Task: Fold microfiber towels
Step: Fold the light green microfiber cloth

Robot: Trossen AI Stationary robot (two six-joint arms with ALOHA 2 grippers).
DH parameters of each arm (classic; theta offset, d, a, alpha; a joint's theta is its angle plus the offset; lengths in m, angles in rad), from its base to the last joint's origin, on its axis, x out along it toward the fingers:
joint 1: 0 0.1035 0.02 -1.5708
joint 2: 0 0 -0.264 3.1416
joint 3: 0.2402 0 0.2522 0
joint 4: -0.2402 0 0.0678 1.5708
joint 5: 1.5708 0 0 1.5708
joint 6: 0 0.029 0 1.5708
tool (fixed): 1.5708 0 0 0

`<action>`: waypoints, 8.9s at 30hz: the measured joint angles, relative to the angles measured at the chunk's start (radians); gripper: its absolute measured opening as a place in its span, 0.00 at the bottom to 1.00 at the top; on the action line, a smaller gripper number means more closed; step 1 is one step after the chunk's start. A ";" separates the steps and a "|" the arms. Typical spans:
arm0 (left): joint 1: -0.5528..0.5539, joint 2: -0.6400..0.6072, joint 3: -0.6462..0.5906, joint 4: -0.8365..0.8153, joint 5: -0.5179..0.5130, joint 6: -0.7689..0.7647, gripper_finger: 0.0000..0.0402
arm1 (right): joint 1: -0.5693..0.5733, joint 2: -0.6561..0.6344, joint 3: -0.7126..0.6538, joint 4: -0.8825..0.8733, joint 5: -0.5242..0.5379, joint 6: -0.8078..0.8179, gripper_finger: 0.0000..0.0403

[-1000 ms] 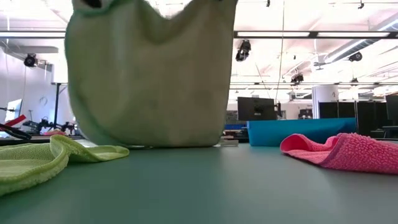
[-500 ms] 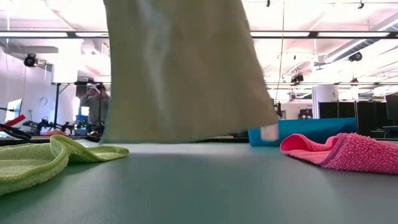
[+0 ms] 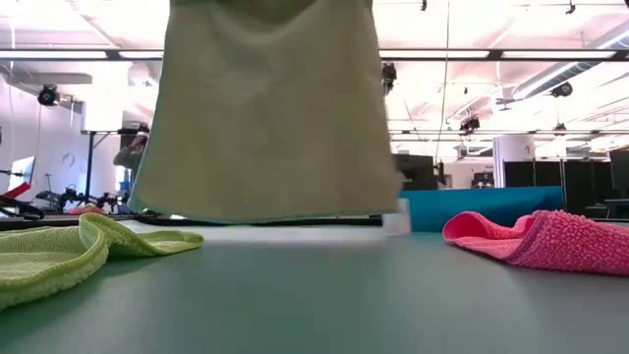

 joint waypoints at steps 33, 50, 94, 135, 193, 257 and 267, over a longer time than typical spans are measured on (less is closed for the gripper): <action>-0.035 -0.039 -0.542 0.115 0.777 -0.614 0.00 | 0.125 0.041 -0.472 0.159 -0.767 0.316 0.02; -0.027 0.000 -0.842 0.412 0.592 -0.687 0.00 | -0.003 0.047 -0.810 0.495 -0.553 0.400 0.02; 0.298 0.248 -0.808 0.410 0.460 -0.518 0.23 | -0.314 0.060 -0.951 0.792 -0.655 0.286 0.20; 0.414 0.176 -1.130 0.933 0.591 -0.570 0.02 | -0.401 0.007 -0.855 0.446 -0.900 0.041 0.12; 0.182 0.423 -0.974 1.236 0.753 -0.445 0.02 | -0.418 0.007 -0.855 0.464 -0.856 0.083 0.12; -0.052 0.161 -1.067 0.709 0.654 -0.580 0.44 | -0.304 0.362 -0.718 1.082 -1.191 -0.478 0.34; -0.051 0.263 -1.063 0.745 0.613 -0.580 0.44 | -0.305 0.444 -0.614 0.952 -1.191 -0.503 0.34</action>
